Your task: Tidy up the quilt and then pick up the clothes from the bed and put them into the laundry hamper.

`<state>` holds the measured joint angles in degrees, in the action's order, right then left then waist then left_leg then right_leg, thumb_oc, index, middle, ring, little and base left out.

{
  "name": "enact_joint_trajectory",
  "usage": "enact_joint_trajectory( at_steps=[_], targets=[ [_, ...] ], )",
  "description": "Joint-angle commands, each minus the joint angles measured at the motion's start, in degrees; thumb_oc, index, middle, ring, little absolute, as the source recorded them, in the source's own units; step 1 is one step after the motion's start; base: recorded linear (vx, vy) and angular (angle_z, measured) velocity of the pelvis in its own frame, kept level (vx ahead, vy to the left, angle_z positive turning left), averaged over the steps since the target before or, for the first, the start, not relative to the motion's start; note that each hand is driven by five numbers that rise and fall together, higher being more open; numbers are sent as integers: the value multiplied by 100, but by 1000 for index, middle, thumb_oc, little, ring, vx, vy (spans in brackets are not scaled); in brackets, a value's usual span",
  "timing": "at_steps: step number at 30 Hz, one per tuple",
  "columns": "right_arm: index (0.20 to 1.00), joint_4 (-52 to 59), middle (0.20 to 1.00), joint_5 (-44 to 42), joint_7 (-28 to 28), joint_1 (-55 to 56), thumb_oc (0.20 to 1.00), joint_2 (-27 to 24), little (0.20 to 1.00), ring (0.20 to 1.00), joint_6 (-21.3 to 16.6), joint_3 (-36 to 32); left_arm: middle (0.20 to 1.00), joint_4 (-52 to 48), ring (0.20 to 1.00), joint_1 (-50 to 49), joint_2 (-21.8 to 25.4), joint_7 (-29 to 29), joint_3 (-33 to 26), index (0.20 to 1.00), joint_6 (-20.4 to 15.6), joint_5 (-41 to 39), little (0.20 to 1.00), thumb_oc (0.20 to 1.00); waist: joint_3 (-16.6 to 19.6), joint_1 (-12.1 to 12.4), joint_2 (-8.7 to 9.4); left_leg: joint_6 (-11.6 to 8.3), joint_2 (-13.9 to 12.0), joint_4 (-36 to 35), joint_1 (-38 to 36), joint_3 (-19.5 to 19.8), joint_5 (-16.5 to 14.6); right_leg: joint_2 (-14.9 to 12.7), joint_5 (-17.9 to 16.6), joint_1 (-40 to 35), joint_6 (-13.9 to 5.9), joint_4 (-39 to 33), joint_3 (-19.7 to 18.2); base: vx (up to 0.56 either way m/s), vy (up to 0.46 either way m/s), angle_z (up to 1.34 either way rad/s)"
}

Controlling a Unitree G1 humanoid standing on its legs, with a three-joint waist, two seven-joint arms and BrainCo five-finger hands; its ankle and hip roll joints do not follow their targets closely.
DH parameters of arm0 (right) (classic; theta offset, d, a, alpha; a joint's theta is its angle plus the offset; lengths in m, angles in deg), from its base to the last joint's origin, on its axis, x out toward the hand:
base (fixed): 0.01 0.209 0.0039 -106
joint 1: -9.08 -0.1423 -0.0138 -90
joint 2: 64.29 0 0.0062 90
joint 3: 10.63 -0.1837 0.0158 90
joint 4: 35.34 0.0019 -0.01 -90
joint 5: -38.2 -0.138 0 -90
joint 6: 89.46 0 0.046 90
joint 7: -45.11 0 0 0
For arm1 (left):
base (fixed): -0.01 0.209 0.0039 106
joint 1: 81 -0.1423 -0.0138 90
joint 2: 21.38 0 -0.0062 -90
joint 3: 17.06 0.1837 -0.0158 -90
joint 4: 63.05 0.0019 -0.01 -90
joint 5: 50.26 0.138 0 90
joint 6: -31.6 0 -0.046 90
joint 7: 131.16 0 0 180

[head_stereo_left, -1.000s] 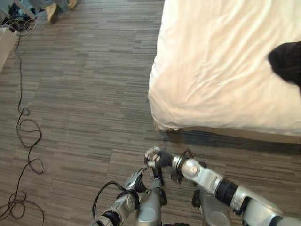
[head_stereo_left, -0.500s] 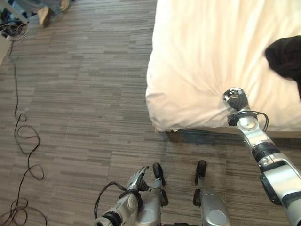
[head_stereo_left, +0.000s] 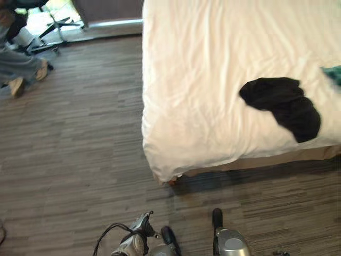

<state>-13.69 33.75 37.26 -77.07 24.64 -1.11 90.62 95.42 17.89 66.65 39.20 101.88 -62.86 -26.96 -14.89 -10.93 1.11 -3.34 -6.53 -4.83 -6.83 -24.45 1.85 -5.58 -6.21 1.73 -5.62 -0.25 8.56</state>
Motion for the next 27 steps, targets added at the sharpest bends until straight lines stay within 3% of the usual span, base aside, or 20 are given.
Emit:
enact_joint_trajectory(
  at_steps=[1,2,4,5,8,10,11,12,13,14,15,16,17,18,19,20,23,25,27],
  targets=[
    [1000,96,1000,206,-136,-833,1000,203,1000,1000,-162,92,1000,143,1000,232,89,-56,122,1000,7,133,1000,1000,-130,187,-151,-119,-183,-17,-442,-240,-550,-639,1001,267,-581,1286,869,43,31,-158],
    [1000,132,1000,275,-186,-841,1000,243,1000,1000,-182,116,1000,144,1000,216,90,-65,115,1000,33,158,1000,1000,-84,220,-185,-89,-196,-17,-525,-465,-524,-752,1038,267,-465,1500,1428,38,31,-218],
    [1000,286,1000,531,-305,-842,1000,293,1000,1000,-205,234,1000,172,1000,130,123,-58,34,1000,96,202,1000,1000,34,186,-193,-79,-227,27,-637,-930,-457,-784,1112,358,-342,1805,1952,5,-37,-178],
    [1000,329,1000,672,-362,-820,1000,290,1000,1000,-224,291,1000,203,1000,127,146,-54,-4,1000,93,251,1000,1000,108,160,-166,-91,-228,84,-662,-1046,-448,-697,1165,291,-297,1540,1955,65,-142,-141],
    [1000,324,1000,1044,-460,-770,1000,225,1000,1000,-184,509,1000,263,1000,93,159,-90,-221,1000,76,272,1000,1000,312,173,-105,-250,-416,567,-724,-1312,-487,-193,1082,-137,-162,497,1396,99,-204,-139],
    [1000,244,1000,1280,-361,-735,1000,139,1000,1000,-144,703,1000,251,1000,107,131,-95,-283,1000,40,264,1000,1000,260,218,-95,-448,-711,1357,-645,-1368,-185,59,1135,-388,-21,125,1100,108,-180,-128],
    [1000,246,1000,1283,-358,-735,1000,137,1000,1000,-143,705,1000,250,1000,105,132,-94,-287,1000,40,264,1000,1000,247,236,-103,-489,-768,1435,-640,-1377,-199,100,1131,-414,5,92,1081,177,-298,-131],
    [1000,224,1000,1381,-276,-763,1000,78,1000,1000,-108,818,1000,183,1000,174,102,-122,-302,1000,38,167,1000,1000,141,327,-38,-700,-1099,2481,-313,-980,315,345,1226,-613,182,-62,744,126,-224,-111],
    [1000,226,1000,1382,-273,-767,1000,79,1000,1000,-104,814,1000,183,1000,179,103,-122,-300,1000,39,165,1000,1000,132,334,-55,-741,-1164,2569,-279,-956,302,388,1231,-622,209,-77,741,187,-214,-148],
    [1000,204,1000,1355,-189,-884,1000,10,1000,1000,-65,905,1000,120,1000,248,85,-112,-235,1000,25,97,1000,1000,72,443,21,-467,-827,2768,167,-129,-52,414,1252,-703,229,-165,340,32,18,-184],
    [1000,196,1000,1292,-154,-919,1000,-5,1000,1000,-52,915,1000,87,1000,275,49,-121,-218,1000,23,51,1000,1000,59,484,77,-218,-519,2596,388,214,-267,356,1140,-650,196,-200,111,55,117,-180],
    [1000,196,1000,1260,-125,-941,1000,-13,1000,1000,-46,927,1000,86,1000,284,18,-149,-217,1000,11,12,1000,1000,66,539,98,-145,-239,2327,426,540,-440,339,1087,-616,132,-249,-181,51,307,-144],
    [1000,299,1000,1188,-84,-1044,1000,-52,1000,1000,-65,1023,1000,75,1000,374,-66,-259,-134,1000,-31,-16,1000,1000,1,700,58,-81,341,1533,436,1700,-808,387,996,-589,-60,-340,-901,83,294,-205],
    [1000,310,1000,1188,-86,-1054,1000,-70,1000,1000,-69,1031,1000,64,1000,415,-82,-269,-115,1000,-38,-26,1000,1000,-17,737,39,-85,404,1281,409,2004,-778,407,964,-588,-100,-376,-1067,55,213,-318],
    [1000,311,1000,1188,-86,-1056,1000,-69,1000,1000,-68,1030,1000,65,1000,418,-80,-269,-115,1000,-38,-26,1000,1000,-4,743,47,-86,410,1251,416,1997,-748,402,952,-567,-98,-379,-1075,-10,92,-378],
    [1000,301,1000,1183,-95,-1131,1000,-69,1000,1000,-69,1054,1000,67,1000,499,-90,-343,-124,1000,-44,-61,1000,1000,1,791,22,-83,458,926,385,2375,-666,461,902,-516,-170,-441,-1378,-5,158,-414],
    [1000,172,1000,1143,-78,-955,1000,-81,1000,1000,-76,919,1000,-26,1000,596,-109,-343,-95,1000,-72,-21,1000,1000,143,648,-89,-51,288,141,17,1856,-450,518,831,-447,-301,-475,-1736,39,204,-267],
    [1000,176,1000,1103,-67,-859,1000,-56,1000,1000,-74,862,1000,-58,1000,564,-108,-325,-93,1000,-66,-20,1000,1000,191,623,-91,-20,284,-9,-112,1742,-408,523,803,-457,-293,-452,-1776,54,135,-96],
    [1000,111,1000,834,-109,-569,1000,3,1000,1000,-66,557,1000,-133,1000,593,-143,-256,-6,1000,-94,-9,1000,1000,216,444,-36,40,357,-17,-126,1671,-439,524,806,-379,-291,-247,-1748,0,206,-15]
  ],
)
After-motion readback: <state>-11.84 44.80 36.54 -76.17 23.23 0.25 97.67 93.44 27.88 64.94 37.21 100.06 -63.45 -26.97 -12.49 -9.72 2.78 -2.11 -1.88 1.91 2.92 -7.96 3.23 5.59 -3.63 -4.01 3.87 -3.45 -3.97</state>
